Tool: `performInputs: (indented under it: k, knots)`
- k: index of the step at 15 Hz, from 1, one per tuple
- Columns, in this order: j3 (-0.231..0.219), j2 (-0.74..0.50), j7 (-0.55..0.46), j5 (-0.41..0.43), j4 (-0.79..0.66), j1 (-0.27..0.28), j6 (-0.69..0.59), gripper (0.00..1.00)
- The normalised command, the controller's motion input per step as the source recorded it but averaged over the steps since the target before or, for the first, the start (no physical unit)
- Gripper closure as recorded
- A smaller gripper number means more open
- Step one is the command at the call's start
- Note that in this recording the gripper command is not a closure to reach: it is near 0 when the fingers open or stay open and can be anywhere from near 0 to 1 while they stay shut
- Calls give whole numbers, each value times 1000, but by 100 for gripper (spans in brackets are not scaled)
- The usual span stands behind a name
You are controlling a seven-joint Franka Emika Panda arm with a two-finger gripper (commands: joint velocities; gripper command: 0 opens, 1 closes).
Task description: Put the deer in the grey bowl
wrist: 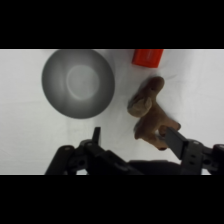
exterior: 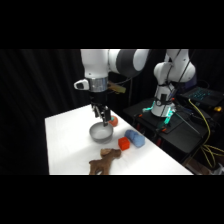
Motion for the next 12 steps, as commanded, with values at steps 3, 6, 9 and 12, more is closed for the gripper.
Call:
performInputs:
  k: [3, 6, 9, 12]
  knots:
    - [53, 470, 177, -18, 445, 117, 275, 0]
    - [-23, 495, 132, -76, 442, 93, 288, 0]
    - [-83, 504, 102, -103, 415, 82, 242, 0]
    - [-74, 393, 86, -26, 291, 77, 169, 0]
